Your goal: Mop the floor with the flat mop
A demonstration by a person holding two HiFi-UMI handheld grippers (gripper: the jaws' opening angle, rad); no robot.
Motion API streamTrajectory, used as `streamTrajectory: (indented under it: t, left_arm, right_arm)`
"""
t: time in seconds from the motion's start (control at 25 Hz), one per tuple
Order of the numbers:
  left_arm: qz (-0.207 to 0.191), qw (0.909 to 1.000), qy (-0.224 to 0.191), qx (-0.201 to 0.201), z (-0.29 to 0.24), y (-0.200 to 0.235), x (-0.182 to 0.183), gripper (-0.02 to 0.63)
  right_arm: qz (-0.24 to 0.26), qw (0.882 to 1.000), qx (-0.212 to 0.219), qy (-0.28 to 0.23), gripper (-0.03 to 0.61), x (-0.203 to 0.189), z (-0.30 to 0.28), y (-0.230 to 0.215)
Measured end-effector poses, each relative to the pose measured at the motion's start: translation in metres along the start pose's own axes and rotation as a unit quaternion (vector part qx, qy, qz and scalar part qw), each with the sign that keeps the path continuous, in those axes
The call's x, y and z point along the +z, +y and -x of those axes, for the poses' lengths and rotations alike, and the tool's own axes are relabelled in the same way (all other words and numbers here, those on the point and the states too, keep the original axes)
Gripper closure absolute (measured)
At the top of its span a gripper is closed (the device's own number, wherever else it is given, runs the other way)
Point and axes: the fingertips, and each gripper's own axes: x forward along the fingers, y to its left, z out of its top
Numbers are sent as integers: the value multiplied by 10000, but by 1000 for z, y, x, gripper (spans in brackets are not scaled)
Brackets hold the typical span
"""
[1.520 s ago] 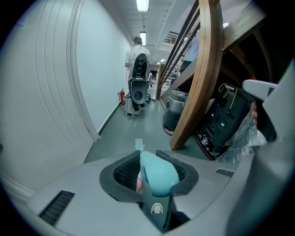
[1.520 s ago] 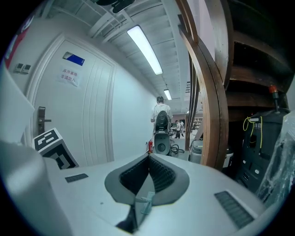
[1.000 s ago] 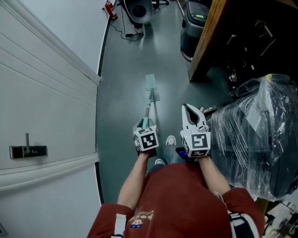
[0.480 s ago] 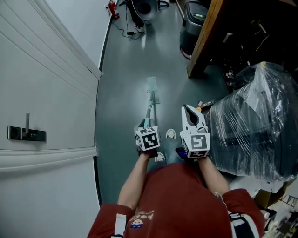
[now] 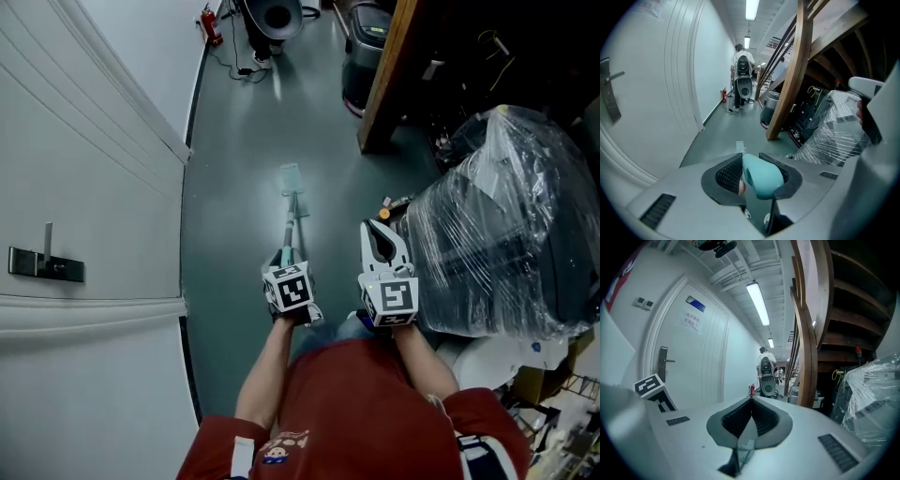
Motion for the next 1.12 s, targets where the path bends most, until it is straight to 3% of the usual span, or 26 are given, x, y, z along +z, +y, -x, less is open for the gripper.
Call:
streamTrajectory:
  t: [0.24,0.72,1.12]
  left_arm:
    - [-99,9998,-123,92,20,-28,-21,489]
    - [-42,9995,-59,294,78,-87,-97,491]
    - [-30,9991,-119,414,134,-122,-148,491]
  right_arm:
    - [40,9999,110,-109,561,-5,41,-10]
    - [-38,9997,242,-36,560,-38,154,-39]
    - [-42,9990,414,-142,560,-36,236,-40]
